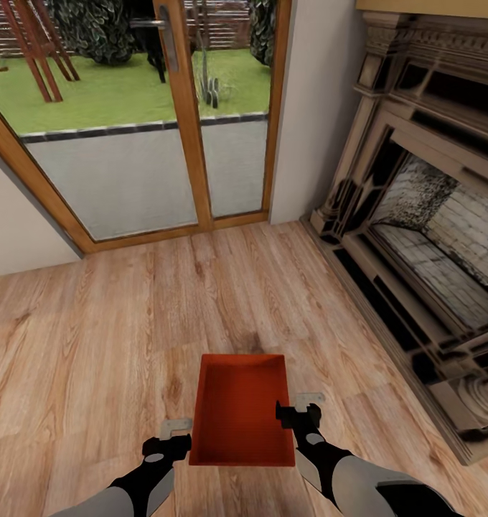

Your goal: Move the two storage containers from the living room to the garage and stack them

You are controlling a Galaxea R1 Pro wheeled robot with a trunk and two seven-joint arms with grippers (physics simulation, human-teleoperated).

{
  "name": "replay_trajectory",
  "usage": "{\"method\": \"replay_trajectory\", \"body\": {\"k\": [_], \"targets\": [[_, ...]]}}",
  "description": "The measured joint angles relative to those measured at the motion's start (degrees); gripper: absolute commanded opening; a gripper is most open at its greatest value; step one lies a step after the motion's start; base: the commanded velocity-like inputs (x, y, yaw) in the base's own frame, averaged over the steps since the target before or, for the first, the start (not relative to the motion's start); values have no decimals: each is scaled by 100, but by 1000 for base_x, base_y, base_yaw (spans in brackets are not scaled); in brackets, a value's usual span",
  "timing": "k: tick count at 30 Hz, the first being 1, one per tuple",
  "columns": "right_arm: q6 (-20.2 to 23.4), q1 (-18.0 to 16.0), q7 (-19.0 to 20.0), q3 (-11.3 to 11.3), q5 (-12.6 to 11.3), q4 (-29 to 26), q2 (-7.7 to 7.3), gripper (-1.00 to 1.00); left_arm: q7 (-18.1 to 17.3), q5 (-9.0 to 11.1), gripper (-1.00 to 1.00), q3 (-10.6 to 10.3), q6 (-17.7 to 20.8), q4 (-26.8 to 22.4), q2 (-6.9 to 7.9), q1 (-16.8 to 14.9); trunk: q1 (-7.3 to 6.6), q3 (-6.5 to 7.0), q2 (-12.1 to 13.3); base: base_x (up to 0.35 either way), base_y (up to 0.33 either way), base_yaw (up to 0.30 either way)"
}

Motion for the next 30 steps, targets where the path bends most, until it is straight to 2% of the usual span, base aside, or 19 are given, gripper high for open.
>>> {"method": "replay_trajectory", "body": {"k": [30], "targets": [[-9,-2,0,0,9,0,-3,100,0,1,100,-1,-3,0,13,0,659,-539,-1204,0,0,0]]}}
